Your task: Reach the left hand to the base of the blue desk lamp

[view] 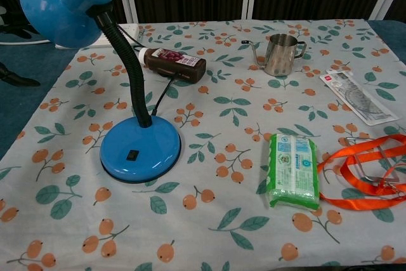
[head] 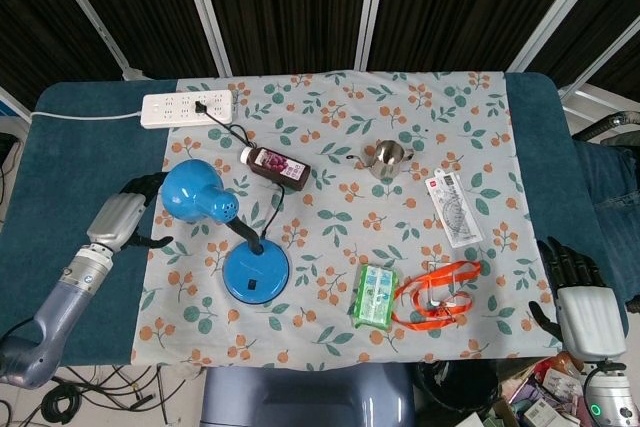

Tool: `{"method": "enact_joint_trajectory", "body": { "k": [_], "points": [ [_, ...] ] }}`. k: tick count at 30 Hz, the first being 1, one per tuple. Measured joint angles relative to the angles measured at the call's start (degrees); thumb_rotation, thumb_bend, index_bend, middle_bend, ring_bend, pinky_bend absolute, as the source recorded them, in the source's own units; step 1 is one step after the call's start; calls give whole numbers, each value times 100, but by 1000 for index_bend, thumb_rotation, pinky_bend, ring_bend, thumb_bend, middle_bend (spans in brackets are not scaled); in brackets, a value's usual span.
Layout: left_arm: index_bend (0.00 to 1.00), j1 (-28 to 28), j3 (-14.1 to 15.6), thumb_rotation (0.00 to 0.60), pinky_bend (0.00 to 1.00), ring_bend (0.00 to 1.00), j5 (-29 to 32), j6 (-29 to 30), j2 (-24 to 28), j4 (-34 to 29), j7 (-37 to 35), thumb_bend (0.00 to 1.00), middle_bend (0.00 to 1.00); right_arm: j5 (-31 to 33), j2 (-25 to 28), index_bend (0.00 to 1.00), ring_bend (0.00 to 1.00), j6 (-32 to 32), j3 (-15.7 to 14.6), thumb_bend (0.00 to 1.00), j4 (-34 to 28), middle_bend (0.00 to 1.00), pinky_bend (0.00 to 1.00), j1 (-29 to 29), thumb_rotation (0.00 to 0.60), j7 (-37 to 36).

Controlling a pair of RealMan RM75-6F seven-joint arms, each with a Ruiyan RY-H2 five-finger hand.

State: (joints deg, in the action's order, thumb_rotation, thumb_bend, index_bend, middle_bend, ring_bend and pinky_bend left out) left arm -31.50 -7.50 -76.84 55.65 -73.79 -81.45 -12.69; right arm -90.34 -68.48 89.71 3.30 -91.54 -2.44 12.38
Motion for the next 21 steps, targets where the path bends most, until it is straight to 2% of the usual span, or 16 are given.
{"method": "enact_joint_trajectory", "body": {
  "k": [10,14,21],
  "points": [
    [0,29,45,600,92,51,-91,112,35,13,0,158,73,7,1,4,119,6,2,162,-8,56,161,3,600,-2],
    [0,68,115,600,92,54,-171,173,54,18,54,204,110,10,-1,4,119,19,7,162,-10,55,161,7,600,0],
    [0,298,581,600,94,74,-434,282,138,64,426,250,143,4,5,4,119,21,3,163,-12,56,161,9,600,-11]
  ]
}}
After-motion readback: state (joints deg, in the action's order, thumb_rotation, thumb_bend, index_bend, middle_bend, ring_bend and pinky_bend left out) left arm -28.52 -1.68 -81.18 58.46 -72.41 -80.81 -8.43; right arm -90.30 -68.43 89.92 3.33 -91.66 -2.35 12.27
